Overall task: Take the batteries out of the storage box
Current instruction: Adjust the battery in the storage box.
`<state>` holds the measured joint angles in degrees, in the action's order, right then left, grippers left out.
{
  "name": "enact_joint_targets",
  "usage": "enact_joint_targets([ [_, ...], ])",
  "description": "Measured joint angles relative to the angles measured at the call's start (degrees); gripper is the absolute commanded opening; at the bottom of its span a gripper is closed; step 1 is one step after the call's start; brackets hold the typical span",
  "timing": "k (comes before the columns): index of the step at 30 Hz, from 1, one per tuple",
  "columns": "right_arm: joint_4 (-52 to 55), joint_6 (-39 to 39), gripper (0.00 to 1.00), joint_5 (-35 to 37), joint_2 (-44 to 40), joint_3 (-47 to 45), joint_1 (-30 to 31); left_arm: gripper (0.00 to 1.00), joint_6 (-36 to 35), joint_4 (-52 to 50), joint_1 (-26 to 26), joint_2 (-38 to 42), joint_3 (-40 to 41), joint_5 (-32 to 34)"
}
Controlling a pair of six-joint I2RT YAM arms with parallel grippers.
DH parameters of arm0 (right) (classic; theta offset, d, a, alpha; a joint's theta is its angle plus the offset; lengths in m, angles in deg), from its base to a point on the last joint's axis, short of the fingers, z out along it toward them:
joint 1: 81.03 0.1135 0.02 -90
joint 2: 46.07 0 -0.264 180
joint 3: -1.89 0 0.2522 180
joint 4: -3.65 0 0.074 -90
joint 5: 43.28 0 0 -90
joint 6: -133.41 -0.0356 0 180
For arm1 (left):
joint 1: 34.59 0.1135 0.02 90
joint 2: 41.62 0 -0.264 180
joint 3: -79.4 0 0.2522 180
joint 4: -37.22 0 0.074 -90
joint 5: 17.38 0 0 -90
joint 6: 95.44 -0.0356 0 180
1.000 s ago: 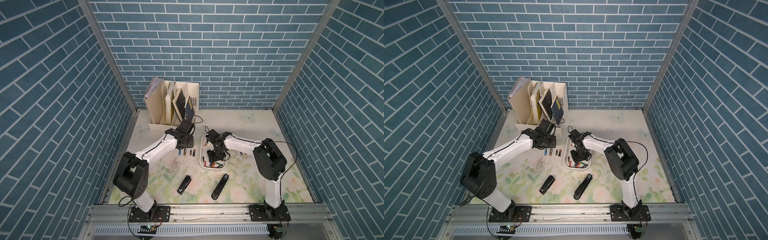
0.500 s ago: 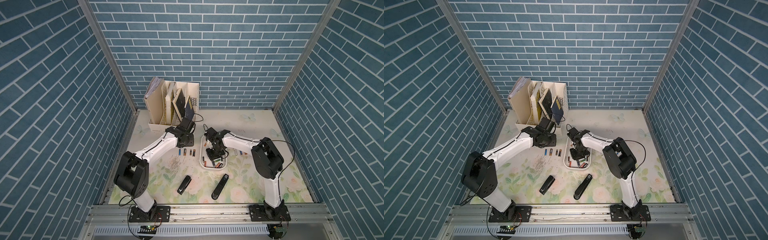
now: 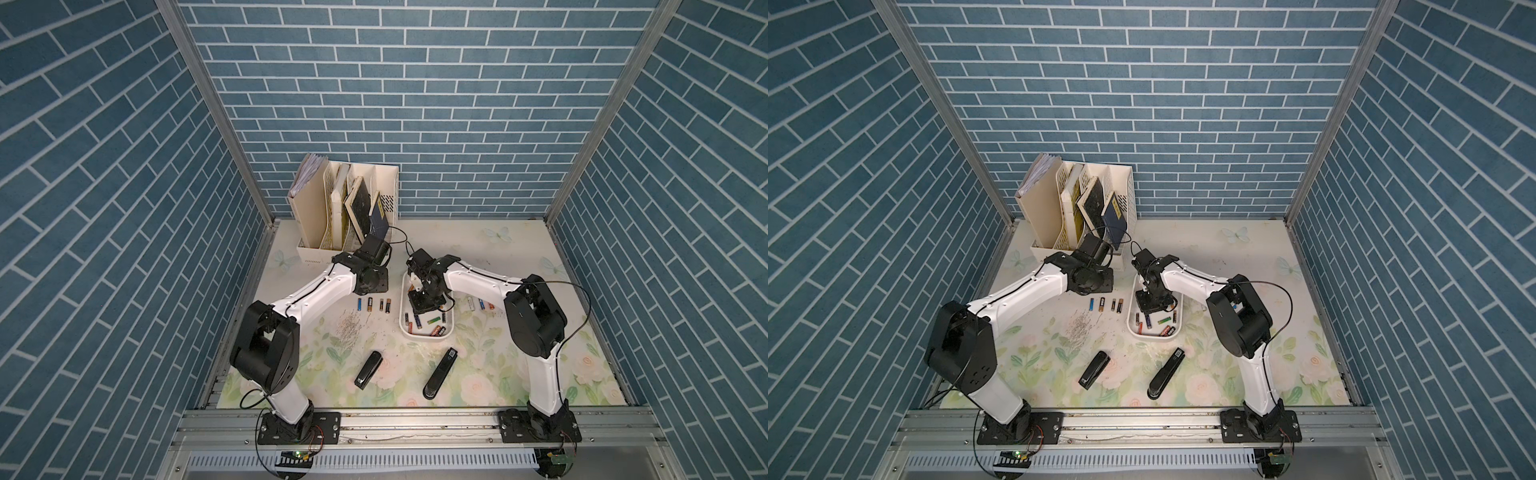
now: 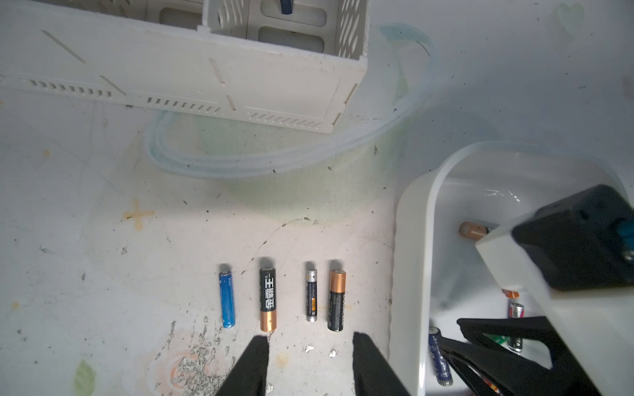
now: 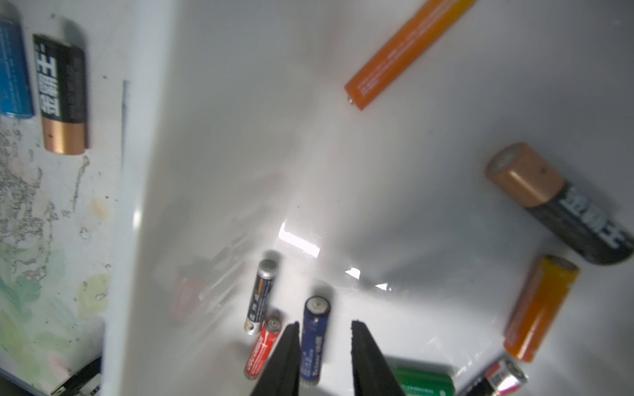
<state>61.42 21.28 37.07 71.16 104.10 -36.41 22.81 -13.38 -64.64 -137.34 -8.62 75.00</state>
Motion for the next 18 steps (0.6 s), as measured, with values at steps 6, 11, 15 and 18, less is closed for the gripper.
enact_joint_targets([
  [6, 0.13, 0.04, 0.34, 0.79, 0.00, 0.00, 0.00, 0.46, 0.00, -0.70, 0.00, 0.00, 0.00, 0.00],
  [11, -0.74, -0.13, 0.35, 0.55, 0.00, -1.64, 0.22, 0.46, 0.00, -0.96, 0.00, 0.04, 0.04, -0.02],
  [15, -1.03, -0.17, 0.36, -0.09, 0.00, -3.26, 0.74, 0.46, 0.02, -1.07, 0.00, 0.15, 0.17, 0.00],
  [18, -1.79, -0.17, 0.36, -0.63, -0.02, -3.76, 1.18, 0.46, 0.07, -1.05, 0.00, 0.37, 0.52, 0.00],
])
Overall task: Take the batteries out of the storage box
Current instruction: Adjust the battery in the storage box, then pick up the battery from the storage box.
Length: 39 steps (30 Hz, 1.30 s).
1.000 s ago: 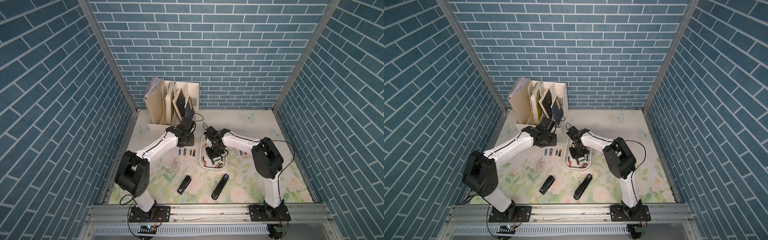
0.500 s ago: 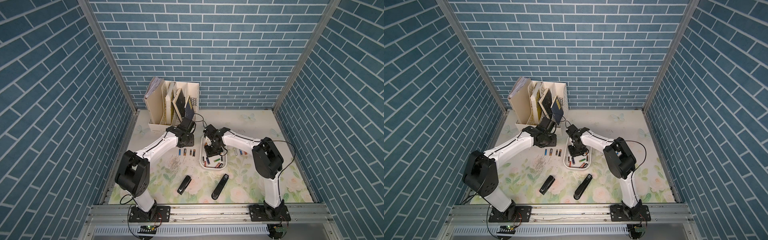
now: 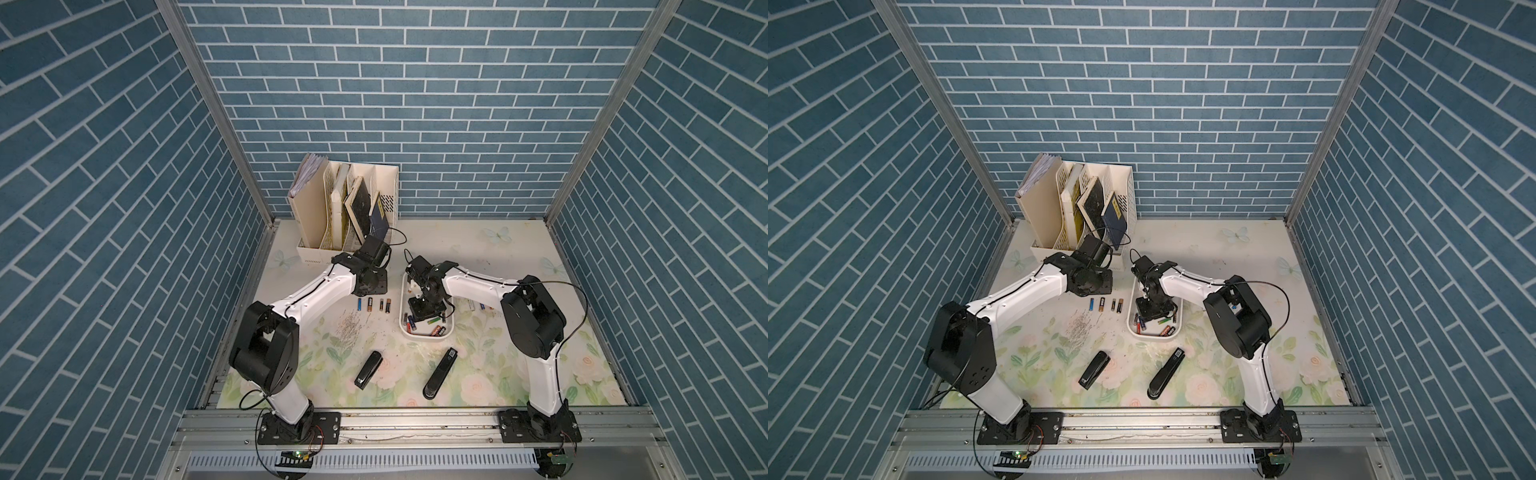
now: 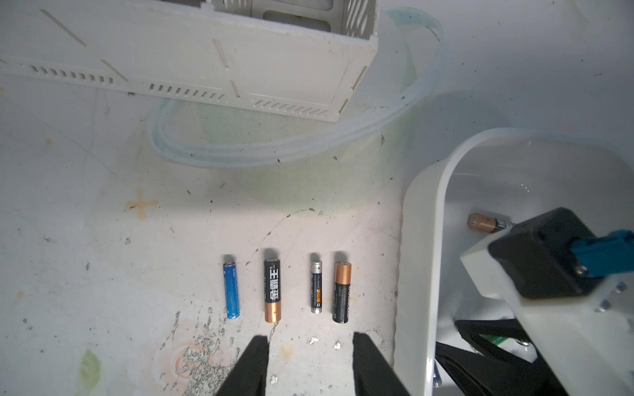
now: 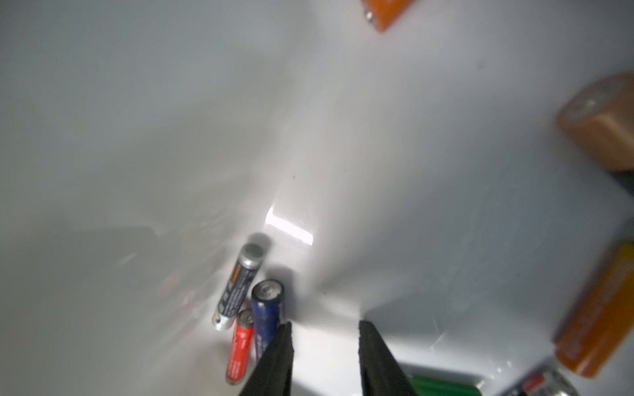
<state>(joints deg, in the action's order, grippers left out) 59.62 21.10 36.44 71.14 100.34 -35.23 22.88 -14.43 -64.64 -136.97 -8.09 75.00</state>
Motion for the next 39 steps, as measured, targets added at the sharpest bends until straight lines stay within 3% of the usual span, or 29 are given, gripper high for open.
enact_joint_targets([
  [22, -2.19, -1.95, 0.37, 1.90, -3.69, -0.55, 1.64, 0.46, 0.66, -1.05, 0.00, 0.72, 0.55, 0.59],
  [39, -4.00, -1.97, 0.29, 1.79, -3.58, -4.20, 2.58, 0.46, 1.36, -1.40, 0.00, 2.12, 1.46, 1.03],
])
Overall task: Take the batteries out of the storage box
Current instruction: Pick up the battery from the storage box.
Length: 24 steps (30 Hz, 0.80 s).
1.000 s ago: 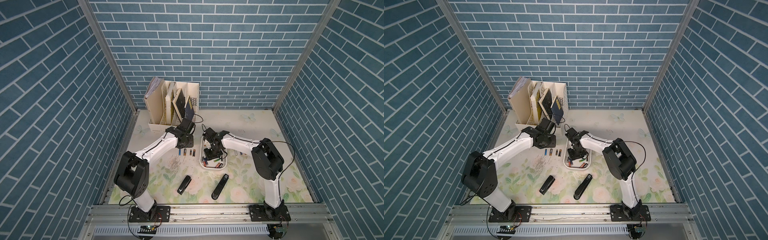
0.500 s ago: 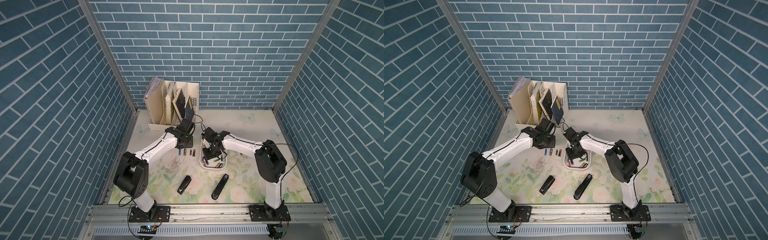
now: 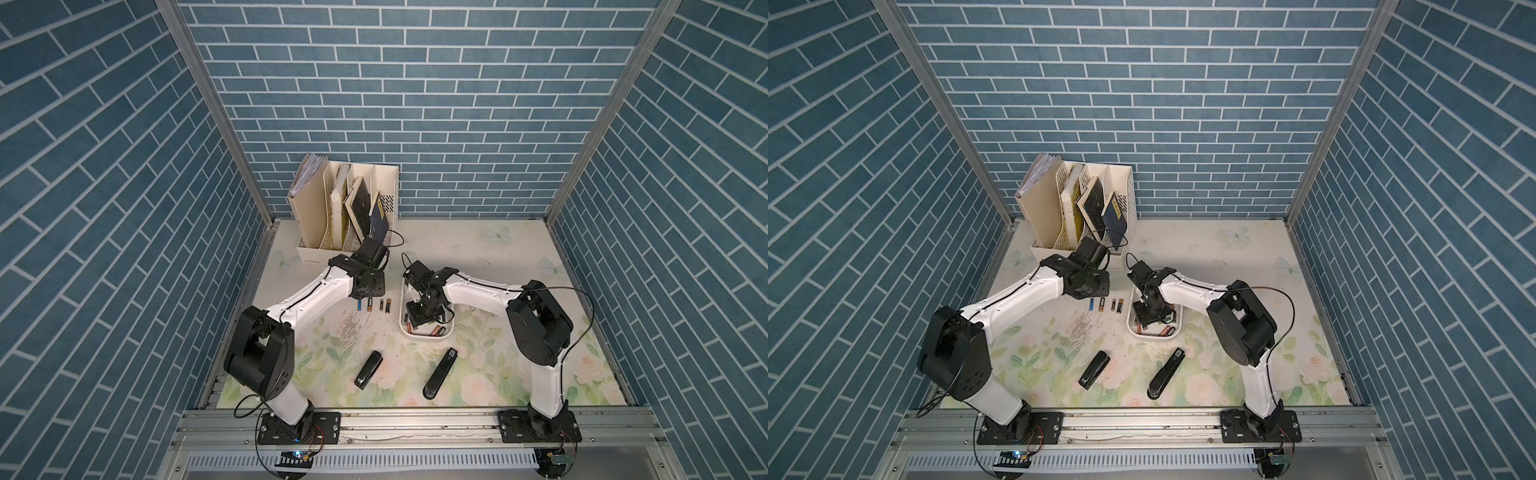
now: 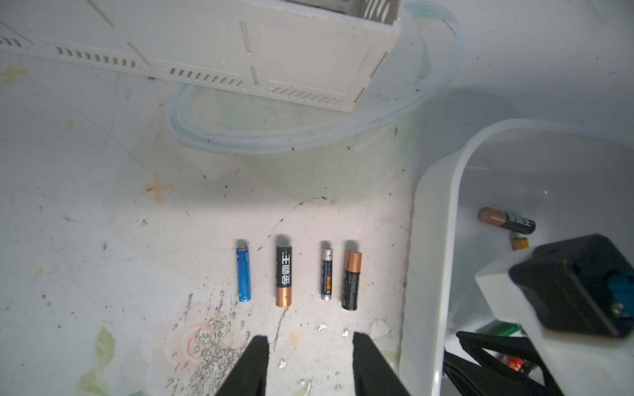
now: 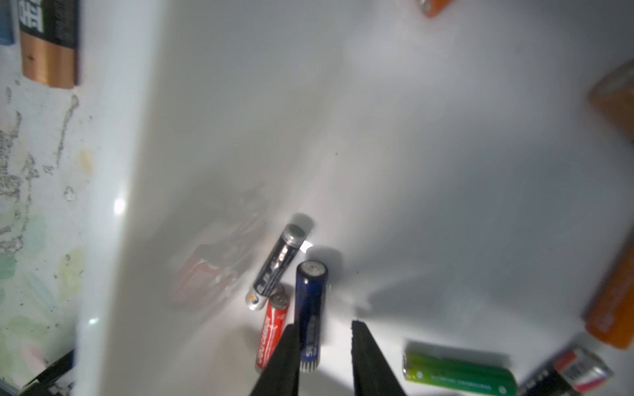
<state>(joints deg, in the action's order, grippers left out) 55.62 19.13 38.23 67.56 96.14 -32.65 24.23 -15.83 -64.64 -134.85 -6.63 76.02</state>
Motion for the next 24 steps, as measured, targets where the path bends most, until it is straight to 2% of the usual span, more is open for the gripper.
enact_joint_targets([
  [7, -0.55, 0.00, 0.28, 0.26, 1.51, 0.02, 0.04, 0.46, 0.13, -0.20, 0.00, 0.35, 0.02, 0.02],
  [16, 0.24, 0.07, 0.12, 0.96, 2.80, 2.05, 0.04, 0.46, 0.15, -0.37, 0.00, 0.76, 0.44, 0.28],
  [24, 2.49, 0.57, 0.10, 1.70, 4.92, 6.80, -0.87, 0.46, 0.15, -0.57, 0.00, 0.76, 0.63, 0.39],
])
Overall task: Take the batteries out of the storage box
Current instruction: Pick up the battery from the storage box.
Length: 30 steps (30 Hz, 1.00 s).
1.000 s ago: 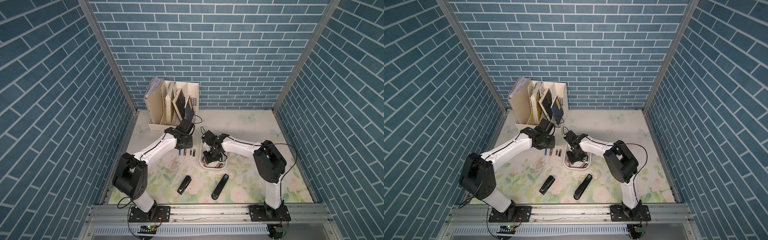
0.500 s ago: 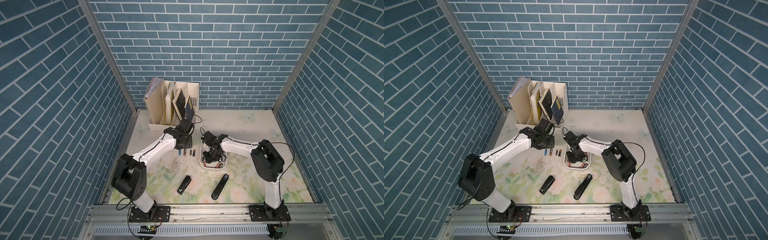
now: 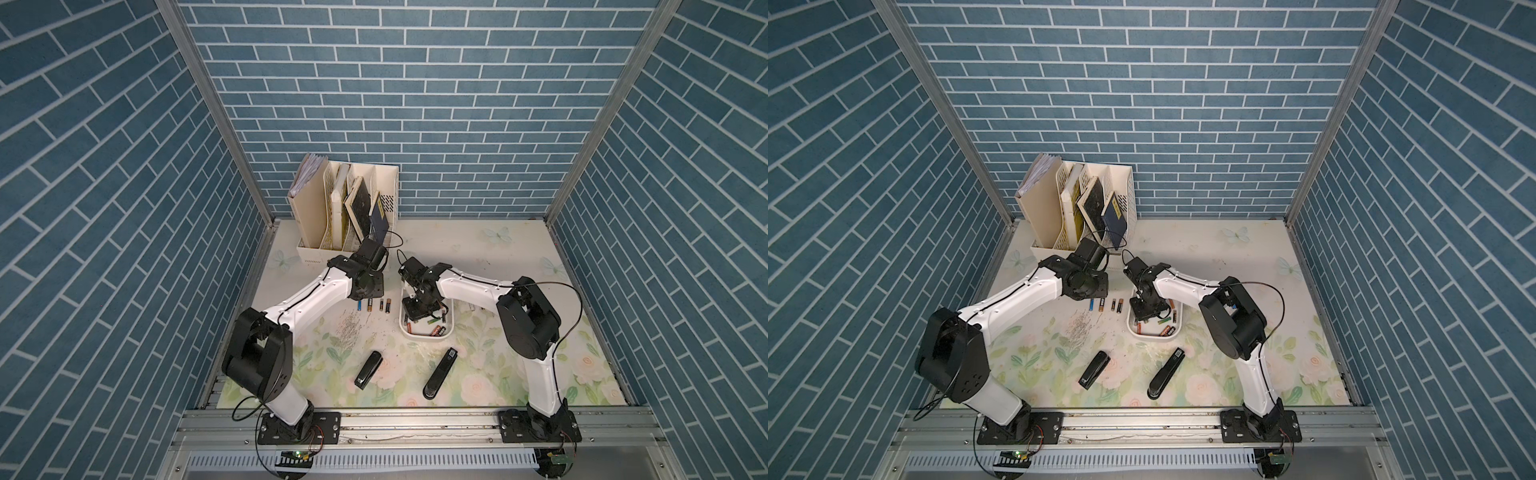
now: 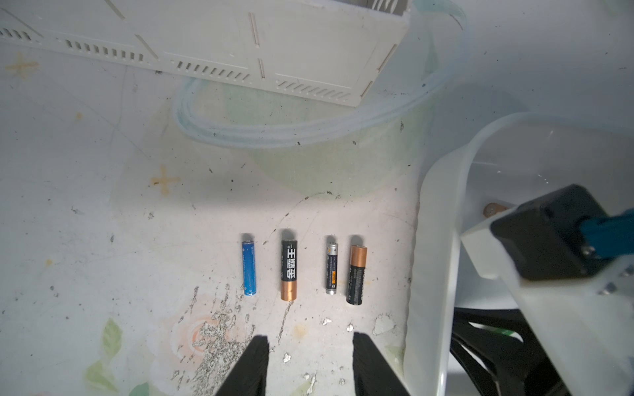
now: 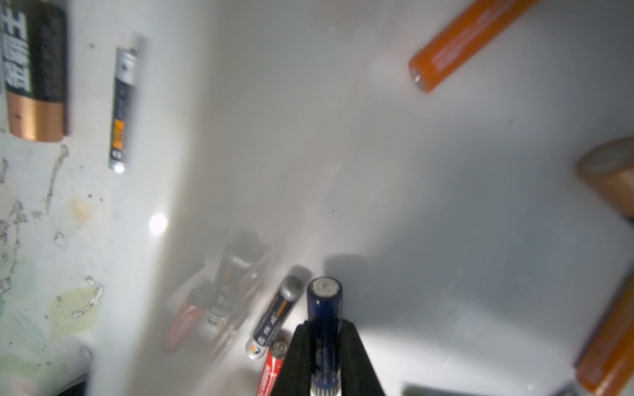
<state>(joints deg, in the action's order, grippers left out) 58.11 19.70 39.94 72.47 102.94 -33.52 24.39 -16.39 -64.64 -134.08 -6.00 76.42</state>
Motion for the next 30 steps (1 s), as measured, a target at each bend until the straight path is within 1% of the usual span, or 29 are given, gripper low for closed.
enact_joint_targets([
  [6, 1.42, 1.66, 0.10, 0.90, 1.20, 3.54, -2.91, 0.46, -0.02, 0.00, 0.00, 0.00, 0.00, 0.00],
  [11, 2.40, 3.17, 0.11, 2.62, 2.82, 4.50, -4.83, 0.46, -0.02, 0.02, 0.00, 0.00, 0.02, 0.00],
  [17, 3.26, 4.55, 0.11, 3.37, 3.80, 5.25, -5.57, 0.46, -0.02, 0.00, 0.00, 0.00, 0.02, -0.02],
  [25, 4.42, 5.88, 0.11, 2.93, 4.07, 6.12, -6.36, 0.46, 0.00, 0.04, 0.00, 0.00, 0.02, -0.15],
  [30, 7.08, 6.23, 0.11, 1.66, 3.65, 8.85, -8.00, 0.46, -0.02, 0.52, 0.00, 0.00, 0.02, -0.50],
])
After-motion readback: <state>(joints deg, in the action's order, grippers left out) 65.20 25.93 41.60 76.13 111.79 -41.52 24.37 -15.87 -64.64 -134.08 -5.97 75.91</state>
